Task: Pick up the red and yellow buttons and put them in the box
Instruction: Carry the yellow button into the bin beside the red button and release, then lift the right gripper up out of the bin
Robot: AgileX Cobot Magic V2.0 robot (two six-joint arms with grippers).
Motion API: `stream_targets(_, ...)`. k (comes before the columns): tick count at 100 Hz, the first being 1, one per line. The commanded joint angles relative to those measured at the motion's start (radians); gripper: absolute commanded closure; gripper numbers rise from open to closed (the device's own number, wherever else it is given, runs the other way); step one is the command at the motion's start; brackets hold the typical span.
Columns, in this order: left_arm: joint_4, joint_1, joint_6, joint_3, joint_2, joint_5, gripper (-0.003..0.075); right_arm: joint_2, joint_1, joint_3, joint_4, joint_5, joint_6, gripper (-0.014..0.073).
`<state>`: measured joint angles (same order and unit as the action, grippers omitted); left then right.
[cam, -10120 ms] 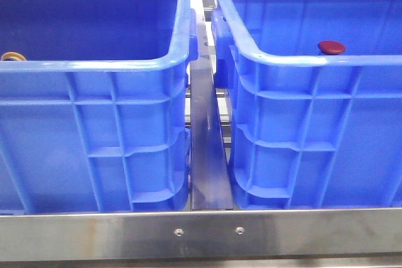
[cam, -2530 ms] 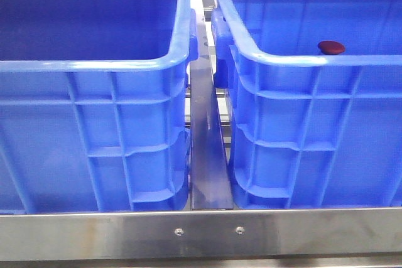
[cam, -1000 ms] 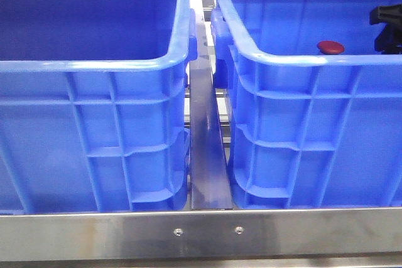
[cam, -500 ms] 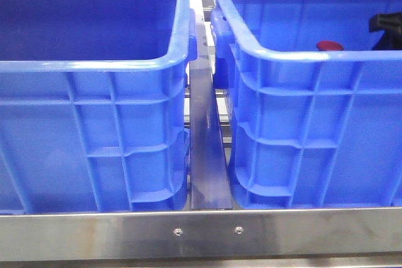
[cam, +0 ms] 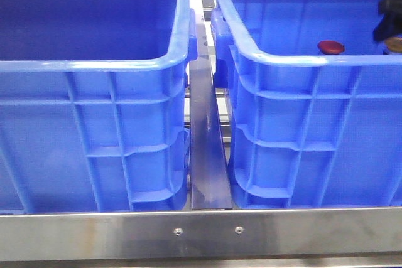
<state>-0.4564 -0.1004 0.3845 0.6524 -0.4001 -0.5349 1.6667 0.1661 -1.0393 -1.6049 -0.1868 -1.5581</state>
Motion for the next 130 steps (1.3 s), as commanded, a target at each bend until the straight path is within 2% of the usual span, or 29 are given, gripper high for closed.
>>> stream_targets(1,-0.025,-0.002,-0.007,0.027,-0.008,0.074,0.0739,-0.105,0.001,-0.009,-0.01,-0.011,-0.004,0.0052)
stream_targets(20,-0.025,-0.002,-0.007,0.027,-0.008,0.074,0.0739,-0.299,0.001,0.079,-0.012,-0.011,-0.003,0.0052)
stream_targets(55,-0.025,-0.002,-0.007,0.027,-0.008,0.074,0.0739,-0.712,0.001,0.339,-0.023,-0.074,-0.003,0.0055)
stream_targets(80,-0.025,-0.002,-0.007,0.027,-0.008,0.074,0.0739,-0.927,0.001,0.457,-0.062,-0.108,-0.003,0.0069)
stream_targets(90,-0.025,-0.002,-0.007,0.027,-0.008,0.074,0.0739,-0.983,0.001,0.471,-0.062,-0.104,-0.003,0.017)
stream_targets(116,-0.025,-0.002,-0.007,0.027,-0.008,0.074,0.0739,-1.018,0.001,0.472,-0.062,-0.109,-0.003,0.0652)
stream_targets(130,-0.025,-0.002,-0.007,0.027,-0.008,0.074,0.0739,-1.018,0.001,0.472,-0.063,-0.117,-0.003,0.0662)
